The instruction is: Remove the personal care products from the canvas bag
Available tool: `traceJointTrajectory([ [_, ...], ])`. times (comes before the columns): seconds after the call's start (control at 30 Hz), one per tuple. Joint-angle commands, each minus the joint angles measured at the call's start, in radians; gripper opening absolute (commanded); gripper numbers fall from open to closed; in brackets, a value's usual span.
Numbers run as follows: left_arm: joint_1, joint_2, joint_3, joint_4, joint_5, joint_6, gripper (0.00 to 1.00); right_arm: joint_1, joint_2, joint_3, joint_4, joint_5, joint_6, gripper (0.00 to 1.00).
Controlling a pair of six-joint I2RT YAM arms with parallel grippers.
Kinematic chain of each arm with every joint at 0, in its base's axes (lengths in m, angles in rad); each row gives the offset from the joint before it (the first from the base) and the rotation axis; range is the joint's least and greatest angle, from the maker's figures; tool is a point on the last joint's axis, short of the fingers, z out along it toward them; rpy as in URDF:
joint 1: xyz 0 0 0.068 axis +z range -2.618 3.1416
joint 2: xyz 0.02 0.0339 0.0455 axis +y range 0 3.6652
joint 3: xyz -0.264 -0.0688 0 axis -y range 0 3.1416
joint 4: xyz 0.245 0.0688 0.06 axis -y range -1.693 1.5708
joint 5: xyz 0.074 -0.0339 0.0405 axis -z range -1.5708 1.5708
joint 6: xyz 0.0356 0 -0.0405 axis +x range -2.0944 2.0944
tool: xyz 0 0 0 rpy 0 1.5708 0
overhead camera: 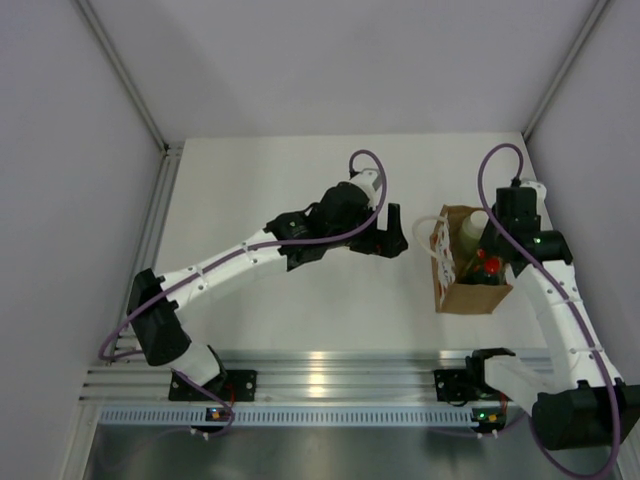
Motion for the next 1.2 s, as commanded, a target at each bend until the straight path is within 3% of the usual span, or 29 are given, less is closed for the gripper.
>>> traceJointTrajectory([
  [0.0, -0.006, -0.075, -0.016, 0.033, -0.039, 0.015, 0.98, -0.016, -0.02, 0.092, -0.021, 0.055, -0.008, 0.0],
  [0.43, -0.004, -0.191, -0.105, -0.005, -0.137, 0.03, 0.98, -0.017, 0.006, 0.187, -0.021, 0.043, -0.046, 0.0],
  [0.8, -0.004, -0.246, -0.122, -0.137, -0.341, 0.073, 0.98, -0.016, 0.023, 0.299, -0.033, 0.015, -0.067, 0.0],
  [1.17, -0.003, -0.328, -0.269, -0.193, -0.528, 0.096, 0.98, -0.014, 0.087, 0.509, -0.108, -0.017, -0.113, 0.0],
])
